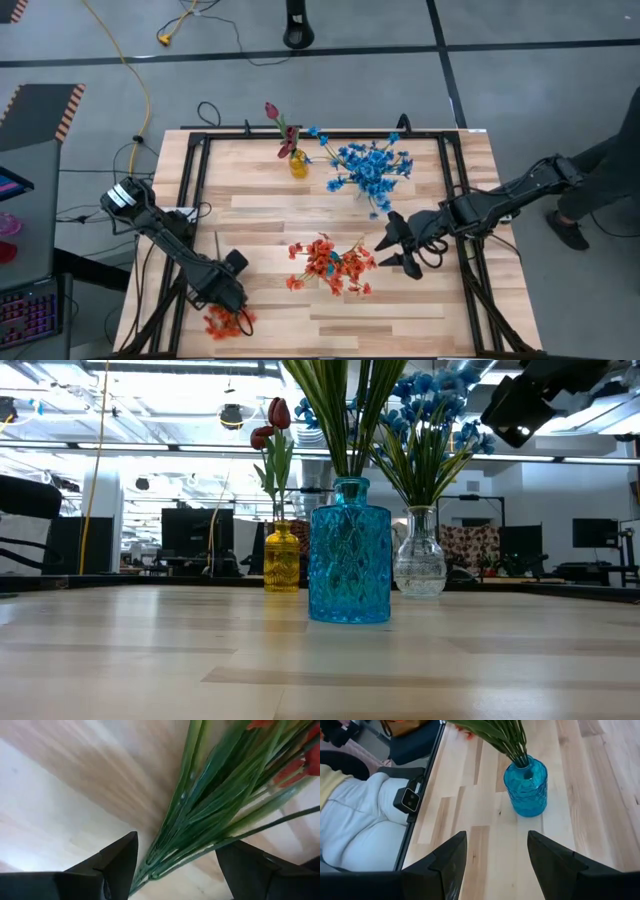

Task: Sort flowers into vase by color
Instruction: Put the orange flowers into the blue vase

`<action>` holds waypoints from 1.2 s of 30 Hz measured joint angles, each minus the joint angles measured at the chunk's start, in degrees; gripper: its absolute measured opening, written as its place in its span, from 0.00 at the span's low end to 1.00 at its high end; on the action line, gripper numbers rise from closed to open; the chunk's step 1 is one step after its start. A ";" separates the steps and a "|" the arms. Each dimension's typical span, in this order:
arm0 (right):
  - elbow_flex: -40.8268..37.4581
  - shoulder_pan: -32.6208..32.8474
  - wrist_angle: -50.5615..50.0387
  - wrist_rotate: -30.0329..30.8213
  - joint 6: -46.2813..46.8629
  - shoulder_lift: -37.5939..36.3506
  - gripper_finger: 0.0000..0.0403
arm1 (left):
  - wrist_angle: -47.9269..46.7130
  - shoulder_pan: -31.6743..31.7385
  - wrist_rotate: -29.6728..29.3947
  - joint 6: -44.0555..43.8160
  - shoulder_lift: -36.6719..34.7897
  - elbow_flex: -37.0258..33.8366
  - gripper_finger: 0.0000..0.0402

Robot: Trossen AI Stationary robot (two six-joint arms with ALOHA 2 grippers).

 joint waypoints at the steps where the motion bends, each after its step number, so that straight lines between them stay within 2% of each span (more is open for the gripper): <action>1: 0.00 0.06 0.02 0.00 0.00 -0.01 0.58 | 0.56 -0.04 0.02 0.32 0.00 0.00 0.62; 11: 0.00 0.29 -0.02 0.07 1.31 -0.01 0.58 | 6.74 -0.06 0.13 1.58 0.00 0.00 0.62; 14: 0.00 0.29 -0.02 0.04 1.31 -0.01 0.58 | 8.98 -0.06 0.12 1.37 0.00 -0.61 0.59; 23: 0.00 0.29 -0.04 0.00 1.36 -0.01 0.58 | 11.42 -0.01 -1.85 -0.87 -0.22 -2.08 0.36; 33: 0.00 0.29 -0.04 -0.04 1.38 -0.01 0.58 | 12.45 -0.03 -6.01 -4.42 -0.13 -2.22 0.06; 36: 0.00 0.29 -0.04 -0.07 1.39 -0.01 0.58 | 13.16 -0.01 -6.59 -4.98 -0.11 -2.29 0.02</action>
